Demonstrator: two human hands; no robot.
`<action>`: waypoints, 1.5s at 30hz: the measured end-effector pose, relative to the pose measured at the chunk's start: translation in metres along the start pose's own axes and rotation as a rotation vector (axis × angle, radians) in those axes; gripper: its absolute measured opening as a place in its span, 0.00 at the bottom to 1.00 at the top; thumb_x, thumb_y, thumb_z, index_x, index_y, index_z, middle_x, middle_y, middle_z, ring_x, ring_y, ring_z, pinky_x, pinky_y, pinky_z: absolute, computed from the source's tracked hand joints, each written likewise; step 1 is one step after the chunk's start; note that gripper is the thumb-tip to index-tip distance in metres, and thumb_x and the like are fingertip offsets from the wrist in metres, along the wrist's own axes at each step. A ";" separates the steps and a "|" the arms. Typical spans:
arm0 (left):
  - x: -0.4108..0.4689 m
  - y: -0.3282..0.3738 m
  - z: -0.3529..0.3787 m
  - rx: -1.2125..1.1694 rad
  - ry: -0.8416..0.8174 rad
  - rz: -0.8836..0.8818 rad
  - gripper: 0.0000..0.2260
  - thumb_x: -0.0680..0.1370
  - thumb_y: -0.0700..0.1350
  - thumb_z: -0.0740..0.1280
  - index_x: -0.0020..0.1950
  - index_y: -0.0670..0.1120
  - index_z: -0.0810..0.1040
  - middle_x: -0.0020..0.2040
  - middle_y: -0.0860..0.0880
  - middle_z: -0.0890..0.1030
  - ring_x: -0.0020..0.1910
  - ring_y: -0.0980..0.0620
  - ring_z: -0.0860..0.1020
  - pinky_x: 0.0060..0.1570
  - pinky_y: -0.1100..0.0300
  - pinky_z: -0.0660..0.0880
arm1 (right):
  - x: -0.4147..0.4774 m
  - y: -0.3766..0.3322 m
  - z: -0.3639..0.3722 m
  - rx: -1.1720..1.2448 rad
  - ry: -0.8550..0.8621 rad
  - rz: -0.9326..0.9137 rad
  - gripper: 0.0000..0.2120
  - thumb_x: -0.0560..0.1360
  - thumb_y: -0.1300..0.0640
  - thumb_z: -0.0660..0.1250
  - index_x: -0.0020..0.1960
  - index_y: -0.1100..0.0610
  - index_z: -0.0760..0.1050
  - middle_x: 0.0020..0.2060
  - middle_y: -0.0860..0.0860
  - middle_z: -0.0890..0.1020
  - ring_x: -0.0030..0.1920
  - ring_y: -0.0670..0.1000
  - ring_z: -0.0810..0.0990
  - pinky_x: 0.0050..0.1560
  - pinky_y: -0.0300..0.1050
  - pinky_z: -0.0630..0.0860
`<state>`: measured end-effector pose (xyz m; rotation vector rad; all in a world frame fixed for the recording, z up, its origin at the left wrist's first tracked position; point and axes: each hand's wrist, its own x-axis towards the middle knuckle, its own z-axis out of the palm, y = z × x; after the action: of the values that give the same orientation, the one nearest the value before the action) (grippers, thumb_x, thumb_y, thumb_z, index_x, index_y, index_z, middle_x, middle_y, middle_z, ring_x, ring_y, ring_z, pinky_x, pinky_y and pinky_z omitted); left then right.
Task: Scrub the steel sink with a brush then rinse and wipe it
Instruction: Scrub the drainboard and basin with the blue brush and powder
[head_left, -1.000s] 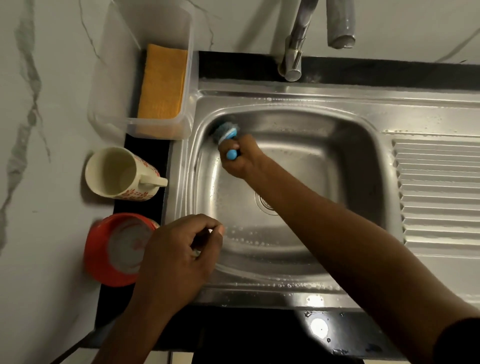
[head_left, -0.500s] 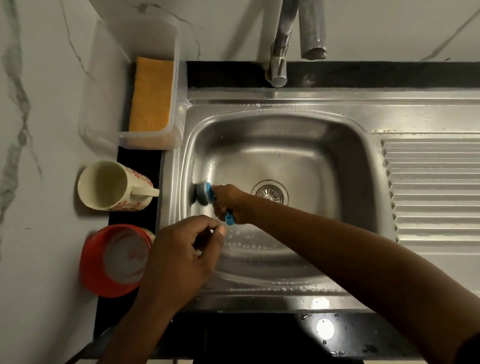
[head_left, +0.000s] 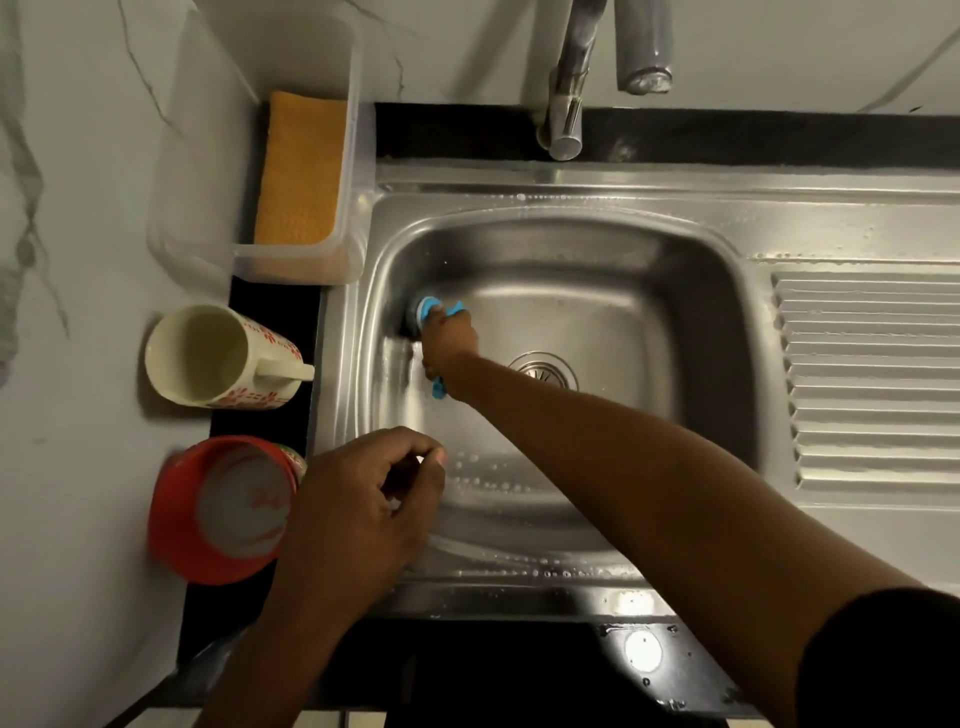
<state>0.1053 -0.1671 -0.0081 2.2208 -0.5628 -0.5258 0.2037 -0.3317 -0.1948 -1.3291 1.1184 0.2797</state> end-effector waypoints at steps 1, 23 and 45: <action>-0.001 0.002 0.001 -0.002 -0.011 0.002 0.05 0.80 0.45 0.72 0.45 0.53 0.84 0.38 0.60 0.83 0.40 0.58 0.83 0.37 0.71 0.74 | 0.001 0.006 -0.005 -0.161 0.028 -0.119 0.20 0.86 0.47 0.55 0.71 0.60 0.66 0.56 0.59 0.80 0.47 0.58 0.81 0.45 0.51 0.78; 0.004 -0.008 0.019 -0.015 -0.068 0.033 0.06 0.80 0.46 0.71 0.44 0.54 0.84 0.37 0.59 0.82 0.39 0.55 0.83 0.38 0.60 0.79 | 0.029 0.029 -0.109 -1.010 0.254 -0.555 0.27 0.82 0.55 0.60 0.79 0.52 0.56 0.55 0.62 0.83 0.50 0.65 0.83 0.47 0.53 0.75; -0.001 -0.012 0.017 -0.047 0.027 -0.011 0.06 0.80 0.43 0.73 0.44 0.52 0.85 0.36 0.59 0.83 0.39 0.56 0.83 0.38 0.68 0.76 | 0.028 0.025 -0.047 -0.677 0.220 -0.479 0.29 0.83 0.52 0.59 0.81 0.50 0.53 0.57 0.59 0.83 0.53 0.62 0.83 0.49 0.51 0.75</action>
<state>0.0985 -0.1694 -0.0275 2.1840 -0.5193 -0.5084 0.1761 -0.3764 -0.2242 -2.2257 0.8699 0.1594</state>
